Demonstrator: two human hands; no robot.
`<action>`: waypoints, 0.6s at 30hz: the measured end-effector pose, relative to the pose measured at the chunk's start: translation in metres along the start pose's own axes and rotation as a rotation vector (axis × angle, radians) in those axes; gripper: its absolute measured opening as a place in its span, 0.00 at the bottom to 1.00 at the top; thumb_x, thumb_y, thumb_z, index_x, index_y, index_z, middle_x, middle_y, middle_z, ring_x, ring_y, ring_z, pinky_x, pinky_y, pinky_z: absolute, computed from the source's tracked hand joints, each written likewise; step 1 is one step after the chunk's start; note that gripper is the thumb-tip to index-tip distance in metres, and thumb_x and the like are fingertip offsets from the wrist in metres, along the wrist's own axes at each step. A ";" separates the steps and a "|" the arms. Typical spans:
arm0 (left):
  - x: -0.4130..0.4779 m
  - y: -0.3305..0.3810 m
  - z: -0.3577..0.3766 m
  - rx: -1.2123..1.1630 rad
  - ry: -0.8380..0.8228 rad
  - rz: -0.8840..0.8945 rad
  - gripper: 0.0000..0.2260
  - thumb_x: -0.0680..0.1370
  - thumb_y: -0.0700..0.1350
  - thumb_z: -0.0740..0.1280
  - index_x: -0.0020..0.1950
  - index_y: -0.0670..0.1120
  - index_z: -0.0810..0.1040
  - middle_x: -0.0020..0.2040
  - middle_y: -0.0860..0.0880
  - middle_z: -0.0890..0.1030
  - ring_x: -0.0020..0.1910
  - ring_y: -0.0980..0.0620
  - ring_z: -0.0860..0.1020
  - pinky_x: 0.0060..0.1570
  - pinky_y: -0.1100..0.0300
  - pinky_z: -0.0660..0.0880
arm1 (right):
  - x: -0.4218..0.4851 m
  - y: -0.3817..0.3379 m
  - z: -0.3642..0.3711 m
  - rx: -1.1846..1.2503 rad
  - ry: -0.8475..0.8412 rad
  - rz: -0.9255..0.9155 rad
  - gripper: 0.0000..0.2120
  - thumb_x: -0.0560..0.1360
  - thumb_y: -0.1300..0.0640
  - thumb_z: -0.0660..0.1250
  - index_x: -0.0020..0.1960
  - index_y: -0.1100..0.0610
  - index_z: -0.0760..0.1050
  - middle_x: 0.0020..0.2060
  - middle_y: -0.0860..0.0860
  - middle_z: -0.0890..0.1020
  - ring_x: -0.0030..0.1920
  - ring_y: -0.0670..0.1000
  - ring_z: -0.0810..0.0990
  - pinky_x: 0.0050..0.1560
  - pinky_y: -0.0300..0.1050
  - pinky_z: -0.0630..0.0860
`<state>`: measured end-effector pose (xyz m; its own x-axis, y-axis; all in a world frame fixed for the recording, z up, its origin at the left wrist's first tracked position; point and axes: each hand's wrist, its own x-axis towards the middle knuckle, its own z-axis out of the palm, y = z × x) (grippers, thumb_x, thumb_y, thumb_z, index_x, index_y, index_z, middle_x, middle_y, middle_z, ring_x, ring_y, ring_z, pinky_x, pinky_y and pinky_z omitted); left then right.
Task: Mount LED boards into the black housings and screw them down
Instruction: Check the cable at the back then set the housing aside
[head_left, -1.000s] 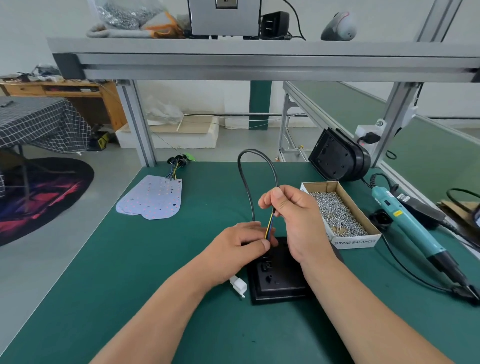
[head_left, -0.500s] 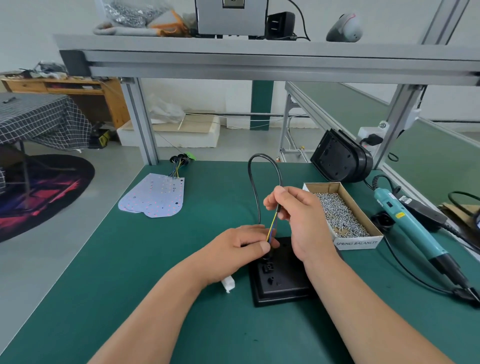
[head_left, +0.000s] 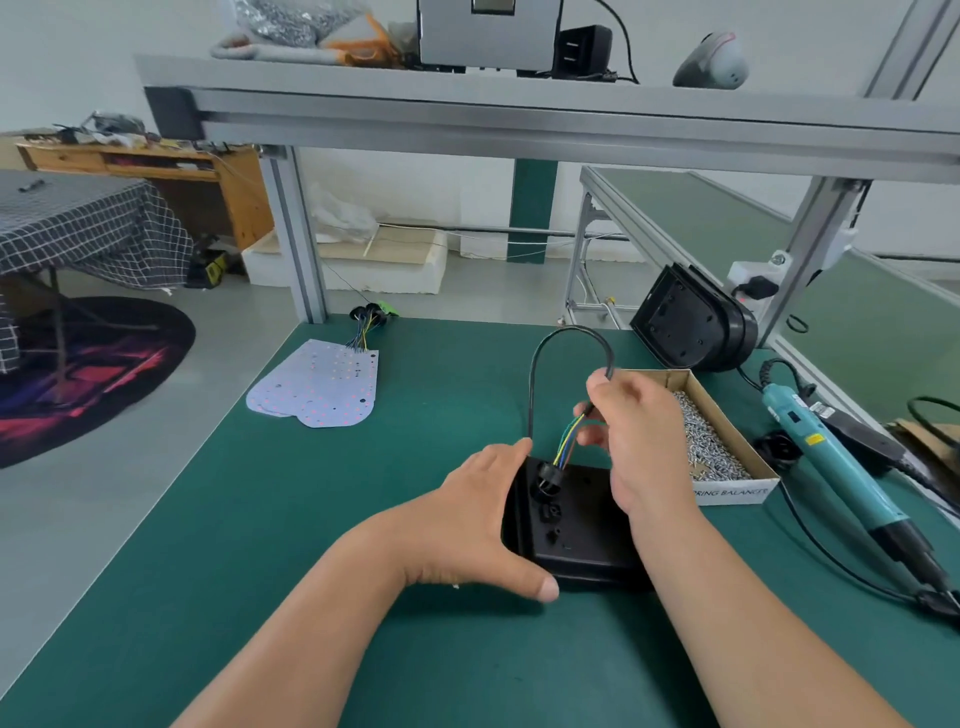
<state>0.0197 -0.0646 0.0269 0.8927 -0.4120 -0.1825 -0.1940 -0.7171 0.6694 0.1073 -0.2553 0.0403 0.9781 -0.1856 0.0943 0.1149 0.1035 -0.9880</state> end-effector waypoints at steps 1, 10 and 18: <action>0.000 0.000 0.000 -0.012 0.021 0.014 0.58 0.67 0.66 0.79 0.85 0.64 0.42 0.78 0.76 0.47 0.81 0.66 0.48 0.68 0.58 0.68 | 0.000 -0.001 -0.002 -0.081 0.016 -0.035 0.15 0.81 0.59 0.70 0.66 0.60 0.76 0.57 0.52 0.78 0.47 0.50 0.82 0.44 0.45 0.78; 0.011 -0.011 -0.009 -0.317 0.191 0.074 0.53 0.65 0.62 0.78 0.84 0.60 0.55 0.79 0.65 0.64 0.76 0.72 0.61 0.74 0.68 0.61 | -0.005 -0.027 -0.025 -0.935 -0.747 -0.699 0.14 0.83 0.67 0.65 0.63 0.55 0.83 0.58 0.50 0.85 0.68 0.51 0.74 0.71 0.44 0.61; 0.021 -0.018 -0.002 -0.671 0.227 0.113 0.54 0.66 0.54 0.82 0.85 0.57 0.54 0.73 0.68 0.71 0.71 0.64 0.76 0.68 0.64 0.74 | 0.001 -0.023 -0.043 -0.849 -0.650 -0.543 0.12 0.78 0.58 0.76 0.58 0.44 0.83 0.51 0.35 0.84 0.60 0.39 0.77 0.79 0.45 0.56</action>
<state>0.0431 -0.0592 0.0119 0.9585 -0.2843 0.0195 -0.0637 -0.1468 0.9871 0.0982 -0.3003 0.0576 0.7697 0.5484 0.3267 0.6280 -0.5584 -0.5420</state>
